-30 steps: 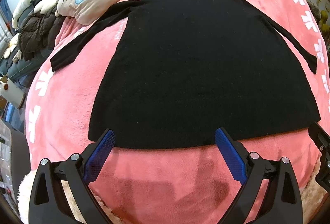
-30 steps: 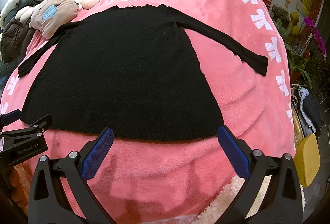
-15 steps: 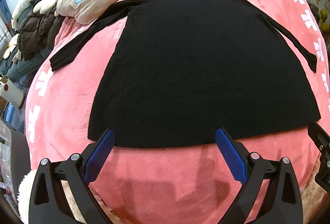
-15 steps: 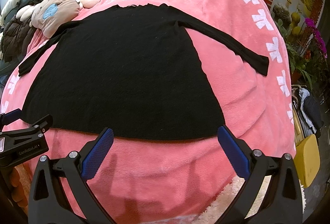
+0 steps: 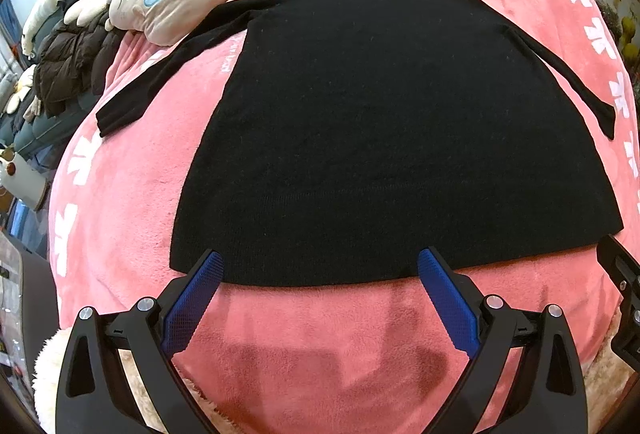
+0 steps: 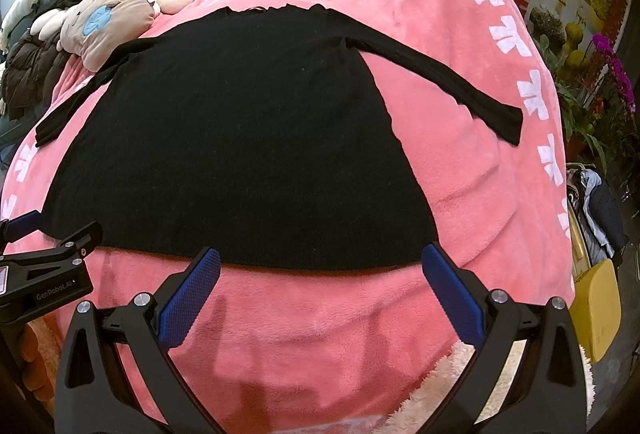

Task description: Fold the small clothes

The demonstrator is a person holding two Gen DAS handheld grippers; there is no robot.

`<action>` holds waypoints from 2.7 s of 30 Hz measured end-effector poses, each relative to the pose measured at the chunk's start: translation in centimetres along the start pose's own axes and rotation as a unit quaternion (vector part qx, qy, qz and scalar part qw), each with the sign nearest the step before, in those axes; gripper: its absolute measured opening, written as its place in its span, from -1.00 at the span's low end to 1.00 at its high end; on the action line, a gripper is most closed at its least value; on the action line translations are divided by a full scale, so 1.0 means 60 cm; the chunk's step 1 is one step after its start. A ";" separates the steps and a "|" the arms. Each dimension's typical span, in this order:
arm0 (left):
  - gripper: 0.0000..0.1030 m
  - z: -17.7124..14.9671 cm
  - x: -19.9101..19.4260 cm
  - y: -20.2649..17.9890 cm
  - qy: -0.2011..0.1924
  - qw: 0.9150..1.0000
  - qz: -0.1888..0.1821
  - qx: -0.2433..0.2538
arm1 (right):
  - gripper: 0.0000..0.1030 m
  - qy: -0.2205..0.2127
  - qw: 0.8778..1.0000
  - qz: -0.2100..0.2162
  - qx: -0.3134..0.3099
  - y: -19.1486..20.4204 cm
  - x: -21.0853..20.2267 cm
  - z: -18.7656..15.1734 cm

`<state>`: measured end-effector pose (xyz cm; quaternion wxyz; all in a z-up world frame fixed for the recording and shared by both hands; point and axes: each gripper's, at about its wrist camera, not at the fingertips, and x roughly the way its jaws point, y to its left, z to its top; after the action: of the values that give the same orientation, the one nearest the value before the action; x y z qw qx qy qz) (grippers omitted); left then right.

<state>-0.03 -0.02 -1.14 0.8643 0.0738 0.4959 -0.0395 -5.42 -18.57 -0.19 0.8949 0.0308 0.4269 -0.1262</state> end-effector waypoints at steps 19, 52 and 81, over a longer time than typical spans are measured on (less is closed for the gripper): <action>0.86 -0.001 0.006 -0.001 0.006 1.000 0.002 0.005 | 0.91 0.006 1.000 0.009 0.008 -0.006 0.007 0.001; 0.87 0.024 0.006 -0.036 0.028 0.999 -0.019 0.030 | 0.49 0.024 0.961 -0.069 0.268 -0.575 0.318 0.221; 0.87 0.068 0.024 -0.050 0.026 0.997 -0.065 0.015 | -0.86 -0.071 0.970 0.074 0.219 -0.525 0.247 0.364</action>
<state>3.76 -3.66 -0.62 0.8456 0.0555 0.5211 -0.1015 12.06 -55.54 3.88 0.9011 0.2484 0.3212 -0.1523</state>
